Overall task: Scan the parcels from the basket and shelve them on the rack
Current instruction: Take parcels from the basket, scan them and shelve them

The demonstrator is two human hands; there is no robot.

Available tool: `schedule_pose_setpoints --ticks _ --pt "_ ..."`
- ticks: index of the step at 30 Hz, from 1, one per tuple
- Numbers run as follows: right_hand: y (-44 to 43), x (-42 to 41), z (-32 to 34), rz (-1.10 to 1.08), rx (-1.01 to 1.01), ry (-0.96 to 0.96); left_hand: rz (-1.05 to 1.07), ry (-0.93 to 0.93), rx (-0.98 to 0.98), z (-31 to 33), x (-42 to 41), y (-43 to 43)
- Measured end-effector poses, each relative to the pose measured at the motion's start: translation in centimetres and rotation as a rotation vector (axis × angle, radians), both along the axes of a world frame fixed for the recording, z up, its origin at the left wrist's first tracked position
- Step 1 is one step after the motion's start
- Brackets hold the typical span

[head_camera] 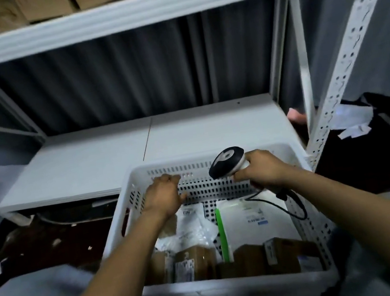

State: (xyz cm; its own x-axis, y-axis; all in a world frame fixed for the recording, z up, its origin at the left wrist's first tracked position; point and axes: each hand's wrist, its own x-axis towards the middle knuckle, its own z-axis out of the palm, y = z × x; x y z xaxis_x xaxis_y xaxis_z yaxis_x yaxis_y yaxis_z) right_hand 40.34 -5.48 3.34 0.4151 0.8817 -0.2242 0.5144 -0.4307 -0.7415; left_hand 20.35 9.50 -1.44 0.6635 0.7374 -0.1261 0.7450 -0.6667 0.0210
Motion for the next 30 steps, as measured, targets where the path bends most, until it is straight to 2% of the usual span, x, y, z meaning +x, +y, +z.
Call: schedule_pose_setpoints --ticks 6,11,14,19,24,26,30 --pt "5.4 -0.4 -6.6 -0.017 -0.016 0.189 0.151 0.054 -0.118 -7.6 -2.7 4.3" --pt "10.5 -0.7 -12.2 -0.015 -0.056 0.221 0.285 0.115 -0.218 -13.9 -4.8 8.4" --pt "12.8 -1.2 -15.4 -0.022 -0.095 0.217 0.341 0.081 -0.266 -17.2 -5.6 10.5" --pt "14.8 -1.6 -20.1 0.018 -0.149 0.216 0.33 0.08 -0.326 -21.0 -5.1 13.6" --pt "15.1 -1.3 -22.0 0.064 -0.169 0.219 0.2 0.13 -0.405 -23.5 -4.2 16.7" --pt "14.9 -1.2 -22.4 0.063 -0.169 0.239 0.162 0.147 -0.406 -23.6 -4.0 16.9" --pt "14.3 -1.3 -22.0 0.065 -0.17 0.255 0.162 0.063 -0.372 -22.6 -4.4 15.5"
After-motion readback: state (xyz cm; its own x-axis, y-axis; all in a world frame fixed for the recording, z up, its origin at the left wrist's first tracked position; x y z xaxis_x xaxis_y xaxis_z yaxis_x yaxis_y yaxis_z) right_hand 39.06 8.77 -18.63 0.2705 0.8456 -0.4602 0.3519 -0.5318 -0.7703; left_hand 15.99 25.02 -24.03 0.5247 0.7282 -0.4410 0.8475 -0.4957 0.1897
